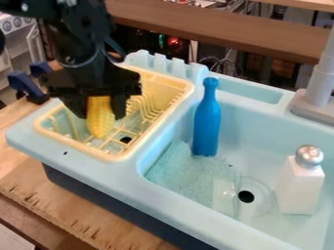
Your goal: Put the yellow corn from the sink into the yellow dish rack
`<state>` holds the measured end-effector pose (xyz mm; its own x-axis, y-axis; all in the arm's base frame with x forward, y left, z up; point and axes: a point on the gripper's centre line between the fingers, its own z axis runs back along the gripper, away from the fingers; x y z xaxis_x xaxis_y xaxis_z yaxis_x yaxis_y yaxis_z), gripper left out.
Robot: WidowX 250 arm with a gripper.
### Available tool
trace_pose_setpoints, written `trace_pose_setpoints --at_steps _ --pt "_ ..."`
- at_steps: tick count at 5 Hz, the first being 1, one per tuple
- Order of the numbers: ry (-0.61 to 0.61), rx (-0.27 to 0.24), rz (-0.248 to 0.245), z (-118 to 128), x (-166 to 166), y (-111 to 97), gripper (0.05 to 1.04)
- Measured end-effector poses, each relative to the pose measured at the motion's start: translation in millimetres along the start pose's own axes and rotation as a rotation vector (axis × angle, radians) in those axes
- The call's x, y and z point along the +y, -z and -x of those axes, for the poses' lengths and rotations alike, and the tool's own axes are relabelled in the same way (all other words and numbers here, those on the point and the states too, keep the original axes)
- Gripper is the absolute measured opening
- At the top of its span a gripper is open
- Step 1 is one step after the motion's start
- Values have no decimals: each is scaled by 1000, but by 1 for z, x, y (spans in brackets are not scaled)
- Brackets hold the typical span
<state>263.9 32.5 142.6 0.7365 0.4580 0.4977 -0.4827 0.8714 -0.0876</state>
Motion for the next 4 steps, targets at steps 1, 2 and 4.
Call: trace_pose_setpoints --at_steps 1,2,4 --pt "-50 10 -17 5 7 12 708" --pt "-86 28 -43 12 21 23 708" --pt "-115 68 -18 17 26 27 977"
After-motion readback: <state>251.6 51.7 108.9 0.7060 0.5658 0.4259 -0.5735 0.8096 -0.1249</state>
